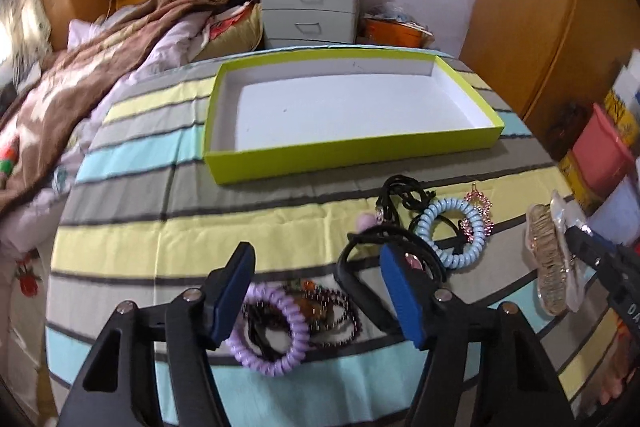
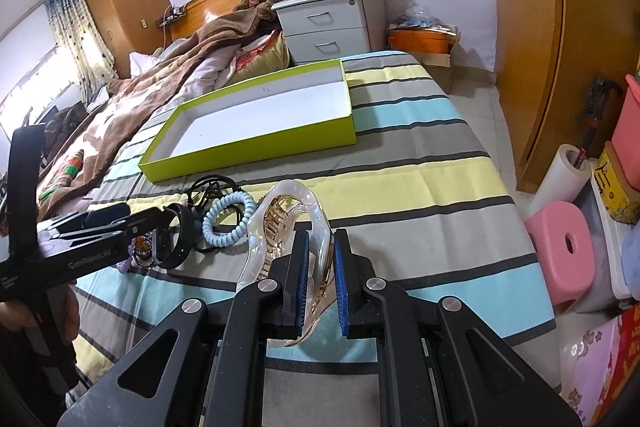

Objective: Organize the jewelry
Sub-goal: 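Close the left gripper on the black band bracelet while the right gripper holds the claw clip, then carry the black band with the left gripper while the right gripper carries the clip into the green tray, then open the left gripper releasing the black band while the right gripper releases the clip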

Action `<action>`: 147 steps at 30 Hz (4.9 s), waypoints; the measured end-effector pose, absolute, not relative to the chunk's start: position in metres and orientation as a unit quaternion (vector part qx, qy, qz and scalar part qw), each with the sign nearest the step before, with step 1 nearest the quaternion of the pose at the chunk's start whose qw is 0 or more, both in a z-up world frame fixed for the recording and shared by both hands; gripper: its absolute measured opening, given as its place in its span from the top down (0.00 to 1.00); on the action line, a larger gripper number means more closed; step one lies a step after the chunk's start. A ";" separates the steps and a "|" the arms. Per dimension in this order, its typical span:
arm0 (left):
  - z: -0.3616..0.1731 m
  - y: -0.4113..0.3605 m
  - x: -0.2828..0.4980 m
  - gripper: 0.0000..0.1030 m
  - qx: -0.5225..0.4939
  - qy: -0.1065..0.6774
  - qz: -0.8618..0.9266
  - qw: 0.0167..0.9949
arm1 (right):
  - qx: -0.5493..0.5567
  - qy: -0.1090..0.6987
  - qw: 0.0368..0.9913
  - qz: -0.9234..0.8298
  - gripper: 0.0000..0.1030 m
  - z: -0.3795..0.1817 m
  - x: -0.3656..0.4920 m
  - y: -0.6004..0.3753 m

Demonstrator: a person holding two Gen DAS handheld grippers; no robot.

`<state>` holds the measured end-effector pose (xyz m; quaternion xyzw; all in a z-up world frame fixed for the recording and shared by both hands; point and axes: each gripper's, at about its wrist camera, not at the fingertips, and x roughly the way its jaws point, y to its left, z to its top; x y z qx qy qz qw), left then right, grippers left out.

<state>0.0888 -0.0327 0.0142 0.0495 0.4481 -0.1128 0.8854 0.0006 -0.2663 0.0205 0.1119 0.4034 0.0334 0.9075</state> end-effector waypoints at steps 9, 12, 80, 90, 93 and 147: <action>0.002 -0.050 0.098 0.40 0.088 0.462 -0.141 0.871 | 0.114 0.405 0.906 0.036 0.88 0.020 0.002 -0.263; -0.001 -0.052 0.101 0.50 0.084 0.467 -0.150 0.867 | 0.116 0.406 0.906 0.032 0.88 0.018 0.003 -0.265; 0.091 -0.009 0.128 0.89 -0.016 0.385 -0.139 0.912 | 0.059 0.362 0.930 0.032 0.88 0.086 0.082 -0.257; 0.076 0.005 0.185 0.89 -0.049 0.403 -0.126 0.905 | 0.050 0.395 0.916 0.036 0.88 0.071 0.153 -0.260; 0.068 0.008 0.204 0.89 -0.060 0.414 -0.123 0.900 | 0.049 0.405 0.912 0.036 0.88 0.064 0.172 -0.260; 0.013 0.012 0.269 0.68 -0.060 0.474 -0.090 0.874 | -0.018 0.458 0.889 0.005 0.82 0.015 0.250 -0.253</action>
